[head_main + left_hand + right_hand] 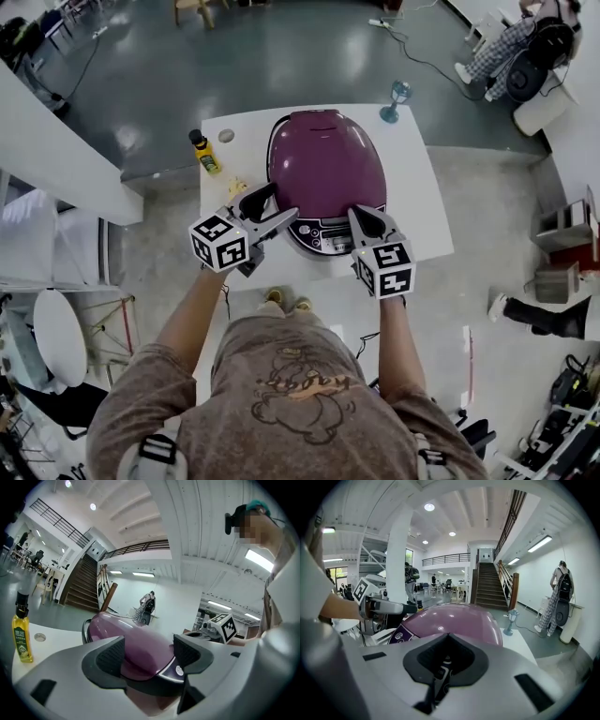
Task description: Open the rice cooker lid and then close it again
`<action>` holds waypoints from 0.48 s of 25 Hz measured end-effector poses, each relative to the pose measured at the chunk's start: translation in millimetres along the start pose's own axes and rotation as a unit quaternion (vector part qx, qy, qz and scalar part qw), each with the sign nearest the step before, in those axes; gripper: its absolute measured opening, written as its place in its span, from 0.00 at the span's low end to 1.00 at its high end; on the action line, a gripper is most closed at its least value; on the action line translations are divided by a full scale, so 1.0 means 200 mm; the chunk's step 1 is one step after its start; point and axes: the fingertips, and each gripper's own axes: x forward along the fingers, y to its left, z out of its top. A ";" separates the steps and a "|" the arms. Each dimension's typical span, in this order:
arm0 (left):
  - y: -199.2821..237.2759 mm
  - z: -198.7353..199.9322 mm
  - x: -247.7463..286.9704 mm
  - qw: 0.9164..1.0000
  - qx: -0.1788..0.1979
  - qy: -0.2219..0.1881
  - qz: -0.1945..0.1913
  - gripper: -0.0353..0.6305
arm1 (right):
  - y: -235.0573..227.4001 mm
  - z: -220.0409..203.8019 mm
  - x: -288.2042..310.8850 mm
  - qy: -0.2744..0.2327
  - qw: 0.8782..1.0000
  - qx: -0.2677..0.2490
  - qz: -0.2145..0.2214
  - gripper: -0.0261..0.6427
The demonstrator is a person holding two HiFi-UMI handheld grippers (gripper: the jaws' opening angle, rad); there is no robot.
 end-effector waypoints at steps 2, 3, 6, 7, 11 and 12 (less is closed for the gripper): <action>-0.02 0.01 -0.01 1.000 0.002 -0.001 0.004 0.54 | -0.01 -0.01 -0.02 -0.007 1.000 -0.009 -0.002 0.05; -0.03 0.03 -0.01 1.000 0.005 -0.003 0.006 0.54 | -0.01 -0.01 -0.04 -0.013 1.000 -0.009 -0.005 0.05; -0.05 0.08 -0.05 1.000 0.011 -0.014 0.014 0.54 | -0.04 0.03 -0.10 -0.044 0.999 0.003 -0.016 0.05; -0.06 0.10 -0.06 1.000 0.011 -0.017 0.018 0.54 | -0.05 0.05 -0.12 -0.057 0.998 0.010 -0.019 0.05; -0.09 0.11 -0.13 0.999 0.007 -0.016 0.035 0.54 | -0.04 0.09 -0.24 -0.102 0.994 0.031 -0.028 0.05; -0.11 0.10 -0.15 0.999 0.007 -0.015 0.037 0.54 | -0.02 0.09 -0.27 -0.111 0.993 0.038 -0.030 0.05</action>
